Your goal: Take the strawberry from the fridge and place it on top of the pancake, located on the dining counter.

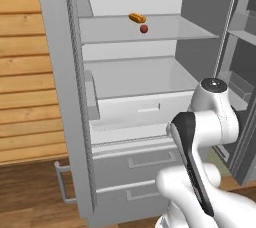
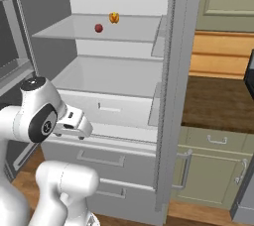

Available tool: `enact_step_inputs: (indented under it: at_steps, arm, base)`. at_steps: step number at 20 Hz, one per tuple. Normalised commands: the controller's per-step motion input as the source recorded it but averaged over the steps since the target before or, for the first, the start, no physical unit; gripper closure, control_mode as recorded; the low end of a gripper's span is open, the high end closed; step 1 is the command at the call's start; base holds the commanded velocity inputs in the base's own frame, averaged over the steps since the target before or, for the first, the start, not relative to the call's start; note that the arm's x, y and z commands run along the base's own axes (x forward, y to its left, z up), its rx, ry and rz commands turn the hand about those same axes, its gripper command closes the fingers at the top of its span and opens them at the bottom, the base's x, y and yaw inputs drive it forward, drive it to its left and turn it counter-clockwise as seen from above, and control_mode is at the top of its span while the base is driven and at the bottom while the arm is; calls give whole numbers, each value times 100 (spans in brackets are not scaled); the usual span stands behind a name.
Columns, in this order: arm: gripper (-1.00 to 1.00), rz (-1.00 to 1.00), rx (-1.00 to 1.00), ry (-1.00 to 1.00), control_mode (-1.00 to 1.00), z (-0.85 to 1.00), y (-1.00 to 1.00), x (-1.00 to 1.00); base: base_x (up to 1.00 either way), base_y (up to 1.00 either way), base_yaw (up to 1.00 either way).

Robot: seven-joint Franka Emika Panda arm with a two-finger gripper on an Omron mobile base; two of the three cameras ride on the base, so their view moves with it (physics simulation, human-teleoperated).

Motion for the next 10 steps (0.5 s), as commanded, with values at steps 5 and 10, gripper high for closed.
enact_step_inputs:
  at_steps: [5,10]
  arm:
    - [-100,0,0,0,100,0,0,0]
    - [-100,0,0,0,100,0,0,0]
  base:
    - [58,1,2]
    - [64,10,0]
